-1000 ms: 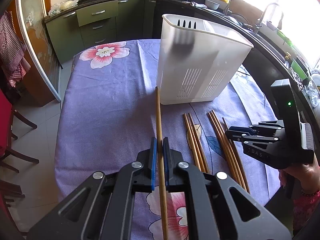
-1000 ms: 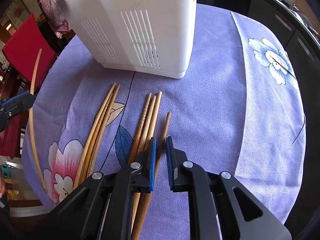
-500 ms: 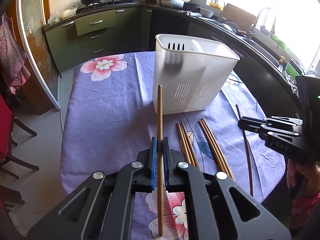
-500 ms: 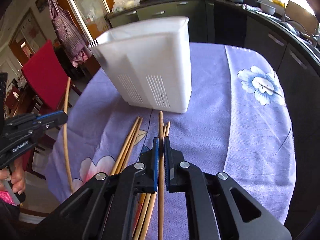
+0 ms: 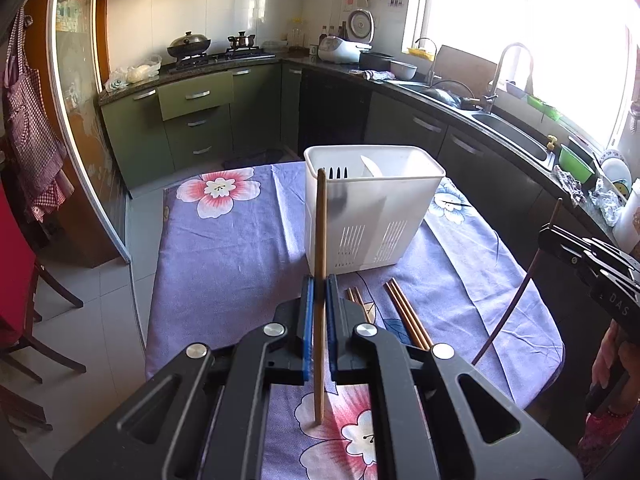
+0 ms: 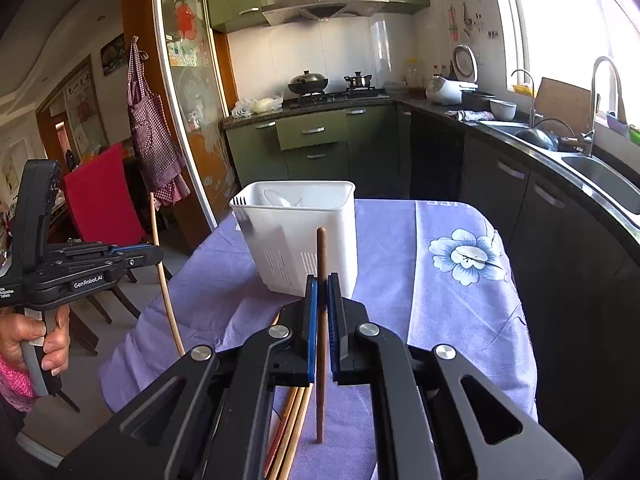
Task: Organize utensils
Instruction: 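Lift both chopsticks over the white holder and drop them in, opening both tools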
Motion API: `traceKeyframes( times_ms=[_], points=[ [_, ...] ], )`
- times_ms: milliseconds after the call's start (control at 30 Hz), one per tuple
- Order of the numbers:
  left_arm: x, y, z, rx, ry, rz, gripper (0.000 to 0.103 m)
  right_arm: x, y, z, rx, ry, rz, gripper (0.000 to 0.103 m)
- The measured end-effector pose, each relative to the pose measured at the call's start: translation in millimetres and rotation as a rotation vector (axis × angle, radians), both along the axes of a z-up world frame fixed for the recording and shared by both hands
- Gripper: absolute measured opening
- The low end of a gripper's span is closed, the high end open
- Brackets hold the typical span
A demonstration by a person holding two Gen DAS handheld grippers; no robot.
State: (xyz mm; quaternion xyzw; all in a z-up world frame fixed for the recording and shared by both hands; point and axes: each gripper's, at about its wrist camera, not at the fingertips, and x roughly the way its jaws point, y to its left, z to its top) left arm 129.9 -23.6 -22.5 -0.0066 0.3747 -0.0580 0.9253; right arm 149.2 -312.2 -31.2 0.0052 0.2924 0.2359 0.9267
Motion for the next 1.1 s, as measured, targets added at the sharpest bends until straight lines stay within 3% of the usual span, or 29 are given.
traceKeyframes(
  times_ms=[567,800,1100],
  points=[
    [3,-7,20,-0.001,-0.039,-0.035,0.006,12,0,40,0.042,-0.03,0.034,0.006],
    [12,-15,55,-0.014,-0.081,-0.06,0.006,25,-2,81,0.072,-0.047,0.069,0.006],
    [26,-29,132,-0.044,-0.187,-0.086,0.006,64,-3,164,0.119,-0.132,0.056,0.006]
  ],
)
